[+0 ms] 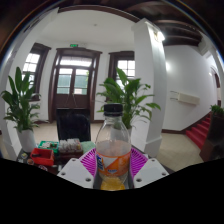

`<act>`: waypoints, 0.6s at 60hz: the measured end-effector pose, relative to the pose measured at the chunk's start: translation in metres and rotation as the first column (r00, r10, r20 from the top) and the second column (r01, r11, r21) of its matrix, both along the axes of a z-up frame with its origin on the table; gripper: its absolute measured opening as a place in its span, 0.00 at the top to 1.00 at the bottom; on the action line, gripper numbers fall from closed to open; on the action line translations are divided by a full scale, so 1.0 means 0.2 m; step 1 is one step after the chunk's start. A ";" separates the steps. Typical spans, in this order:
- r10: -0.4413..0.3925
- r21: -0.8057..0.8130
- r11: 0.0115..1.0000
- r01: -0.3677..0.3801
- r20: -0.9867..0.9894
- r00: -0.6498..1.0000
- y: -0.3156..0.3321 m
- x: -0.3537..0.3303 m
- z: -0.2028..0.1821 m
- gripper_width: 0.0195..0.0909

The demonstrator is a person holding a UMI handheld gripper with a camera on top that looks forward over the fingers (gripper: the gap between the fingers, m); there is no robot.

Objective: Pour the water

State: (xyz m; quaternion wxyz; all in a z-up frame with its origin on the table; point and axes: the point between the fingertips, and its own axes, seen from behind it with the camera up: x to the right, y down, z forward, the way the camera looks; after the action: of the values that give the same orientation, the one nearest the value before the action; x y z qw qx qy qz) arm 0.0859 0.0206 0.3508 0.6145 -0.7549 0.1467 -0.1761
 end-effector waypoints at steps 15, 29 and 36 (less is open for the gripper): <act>-0.024 0.005 1.000 0.024 -0.033 0.999 0.03 0.14 -0.28 0.72; 0.031 0.012 0.999 -0.031 -0.039 0.999 0.06 0.14 -0.43 0.68; 0.036 0.019 0.999 -0.035 -0.045 0.998 0.03 0.14 -0.43 0.65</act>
State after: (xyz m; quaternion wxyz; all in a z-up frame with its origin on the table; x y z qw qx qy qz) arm 0.1142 0.0257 0.2651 0.6209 -0.7555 0.1487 -0.1466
